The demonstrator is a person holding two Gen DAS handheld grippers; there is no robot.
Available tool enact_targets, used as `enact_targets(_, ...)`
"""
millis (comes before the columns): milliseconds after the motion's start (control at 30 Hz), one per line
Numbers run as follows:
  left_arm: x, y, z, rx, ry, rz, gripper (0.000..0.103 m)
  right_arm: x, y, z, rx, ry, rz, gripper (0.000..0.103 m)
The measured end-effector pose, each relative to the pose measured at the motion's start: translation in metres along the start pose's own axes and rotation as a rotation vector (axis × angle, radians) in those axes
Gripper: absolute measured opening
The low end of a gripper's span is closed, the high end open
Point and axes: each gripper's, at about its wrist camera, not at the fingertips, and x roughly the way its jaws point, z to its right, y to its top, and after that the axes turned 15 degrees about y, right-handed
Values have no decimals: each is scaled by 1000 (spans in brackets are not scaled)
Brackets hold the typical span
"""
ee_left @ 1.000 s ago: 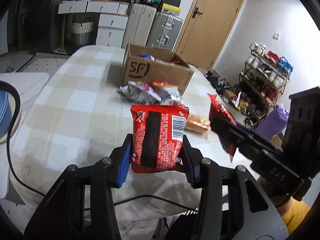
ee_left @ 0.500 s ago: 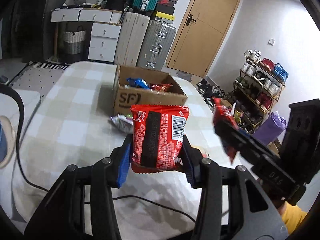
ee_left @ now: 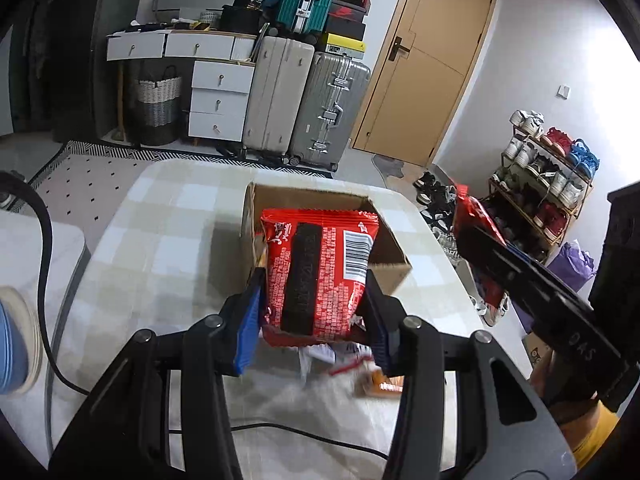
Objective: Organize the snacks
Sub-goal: 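Carry both held red wafer packs up and over the cardboard box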
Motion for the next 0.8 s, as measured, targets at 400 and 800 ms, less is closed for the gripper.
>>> enact_targets(400, 85, 69, 16, 66, 38, -53, 42, 85, 34, 77, 102, -54, -120, 45)
enact_targets(800, 200, 99, 43, 120, 36, -160, 42, 136, 15, 116, 106, -77, -216, 45)
